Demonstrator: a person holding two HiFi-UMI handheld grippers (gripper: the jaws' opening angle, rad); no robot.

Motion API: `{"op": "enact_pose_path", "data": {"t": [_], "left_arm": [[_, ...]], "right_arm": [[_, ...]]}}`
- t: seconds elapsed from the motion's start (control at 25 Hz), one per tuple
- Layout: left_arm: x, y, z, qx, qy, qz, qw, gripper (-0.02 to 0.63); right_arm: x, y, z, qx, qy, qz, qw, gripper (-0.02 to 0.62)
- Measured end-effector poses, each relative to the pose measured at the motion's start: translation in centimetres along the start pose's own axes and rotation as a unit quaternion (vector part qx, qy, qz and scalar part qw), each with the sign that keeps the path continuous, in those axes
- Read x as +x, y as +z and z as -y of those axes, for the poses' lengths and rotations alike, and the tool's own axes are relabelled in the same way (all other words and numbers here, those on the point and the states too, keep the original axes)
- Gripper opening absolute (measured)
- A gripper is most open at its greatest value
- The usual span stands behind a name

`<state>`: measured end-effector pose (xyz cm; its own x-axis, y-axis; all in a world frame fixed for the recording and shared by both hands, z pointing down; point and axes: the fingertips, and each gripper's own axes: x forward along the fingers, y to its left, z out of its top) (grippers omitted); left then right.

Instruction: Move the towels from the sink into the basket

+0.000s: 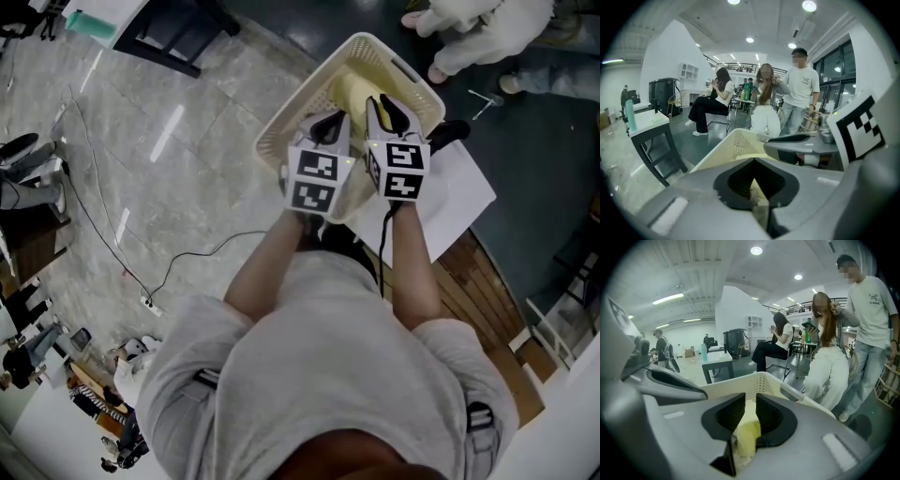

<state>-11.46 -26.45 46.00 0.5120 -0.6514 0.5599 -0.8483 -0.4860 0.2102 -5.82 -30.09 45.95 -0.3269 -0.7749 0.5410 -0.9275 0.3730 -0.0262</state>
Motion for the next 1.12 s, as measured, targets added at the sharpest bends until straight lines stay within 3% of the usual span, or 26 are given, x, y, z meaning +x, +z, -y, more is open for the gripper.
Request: {"op": "enact_pose_path", "data": {"t": [0.2,0.68,0.92,1.12], "left_arm": [[-1.4,0.3,1.3,0.0,0.01,0.015,0.9998,0.02],[-6.2,2.1,5.5,0.004,0.031,0.075,0.9967,0.02],[-8.1,4.0,8.4,0.022,0.026,0.119,0.9923,0.02],[-8.5,4.7,10.8,0.028,0.014,0.133,0.9907,0.02]], "right_arm": [[-2.7,0.7,-0.1,-0.008,-0.011,0.029,0.999,0.006],[-11.6,3.5,-1.5,-0.035,-0.005,0.12,0.992,0.006],[-16.4,5.2,-1.4,-0.047,-0.014,0.18,0.983,0.005],[-19.3,6.2,-0.6,-0.055,-0.025,0.208,0.976,0.005]]}}
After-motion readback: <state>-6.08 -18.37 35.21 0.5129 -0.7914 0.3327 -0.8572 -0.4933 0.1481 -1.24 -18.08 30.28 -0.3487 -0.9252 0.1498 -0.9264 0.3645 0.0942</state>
